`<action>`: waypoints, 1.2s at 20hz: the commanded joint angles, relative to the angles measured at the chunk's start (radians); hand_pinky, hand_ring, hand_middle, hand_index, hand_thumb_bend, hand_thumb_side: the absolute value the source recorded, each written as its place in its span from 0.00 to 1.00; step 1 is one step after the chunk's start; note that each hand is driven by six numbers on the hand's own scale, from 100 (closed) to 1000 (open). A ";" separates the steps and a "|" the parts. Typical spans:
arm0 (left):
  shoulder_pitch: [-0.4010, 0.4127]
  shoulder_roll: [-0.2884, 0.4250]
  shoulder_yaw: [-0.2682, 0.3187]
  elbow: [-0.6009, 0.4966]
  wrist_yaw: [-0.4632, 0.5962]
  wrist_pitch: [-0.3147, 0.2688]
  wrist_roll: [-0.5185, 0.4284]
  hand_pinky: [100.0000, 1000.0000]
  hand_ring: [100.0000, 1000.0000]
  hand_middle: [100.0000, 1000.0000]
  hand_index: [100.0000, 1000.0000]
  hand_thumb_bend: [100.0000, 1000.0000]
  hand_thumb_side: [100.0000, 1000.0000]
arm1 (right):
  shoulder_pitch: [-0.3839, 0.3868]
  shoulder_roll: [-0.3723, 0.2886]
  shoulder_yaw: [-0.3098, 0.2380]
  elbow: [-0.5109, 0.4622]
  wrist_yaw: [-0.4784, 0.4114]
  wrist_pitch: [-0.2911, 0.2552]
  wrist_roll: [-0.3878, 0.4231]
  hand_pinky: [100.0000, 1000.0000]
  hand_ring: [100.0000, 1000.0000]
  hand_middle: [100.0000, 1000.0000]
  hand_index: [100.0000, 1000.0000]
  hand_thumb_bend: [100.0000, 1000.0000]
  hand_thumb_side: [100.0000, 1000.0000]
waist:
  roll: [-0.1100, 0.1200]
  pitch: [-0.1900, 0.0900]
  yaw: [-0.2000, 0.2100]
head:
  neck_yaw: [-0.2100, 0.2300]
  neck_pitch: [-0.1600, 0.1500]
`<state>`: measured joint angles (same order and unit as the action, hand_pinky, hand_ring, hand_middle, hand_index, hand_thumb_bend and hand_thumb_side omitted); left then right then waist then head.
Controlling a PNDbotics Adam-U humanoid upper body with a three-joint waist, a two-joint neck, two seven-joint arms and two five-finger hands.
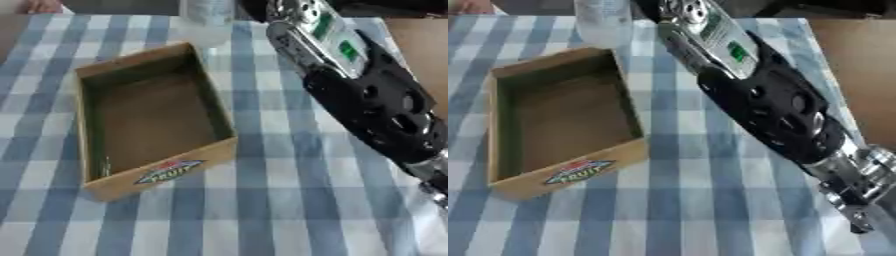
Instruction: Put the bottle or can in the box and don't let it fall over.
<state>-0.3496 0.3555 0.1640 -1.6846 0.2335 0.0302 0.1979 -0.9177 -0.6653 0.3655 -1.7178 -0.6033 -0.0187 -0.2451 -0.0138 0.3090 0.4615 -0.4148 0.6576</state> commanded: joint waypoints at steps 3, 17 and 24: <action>-0.023 0.006 0.002 0.013 -0.016 -0.001 -0.011 1.00 1.00 0.71 0.67 0.00 0.63 | -0.015 0.023 0.009 -0.033 0.006 0.006 -0.057 0.00 0.12 0.25 0.08 0.00 0.00 | -0.008 -0.030 0.015 | -0.034 0.000; -0.024 -0.001 0.016 0.130 -0.026 -0.018 -0.007 1.00 1.00 0.71 0.67 0.00 0.71 | 0.020 0.087 0.076 -0.046 0.092 0.055 -0.090 0.08 0.23 0.37 0.17 0.00 0.00 | -0.023 -0.028 0.022 | -0.031 0.000; -0.013 0.003 0.034 0.212 -0.012 -0.042 0.006 1.00 1.00 0.71 0.67 0.02 0.78 | 0.048 0.110 0.104 -0.017 0.146 0.065 -0.060 0.25 0.34 0.46 0.28 0.00 0.00 | -0.022 -0.027 0.018 | -0.016 -0.003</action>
<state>-0.3591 0.3331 0.1842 -1.4759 0.2148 -0.0028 0.2028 -0.8552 -0.5504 0.4723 -1.7290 -0.4707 0.0488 -0.3120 -0.0436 0.3085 0.4798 -0.4336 0.6576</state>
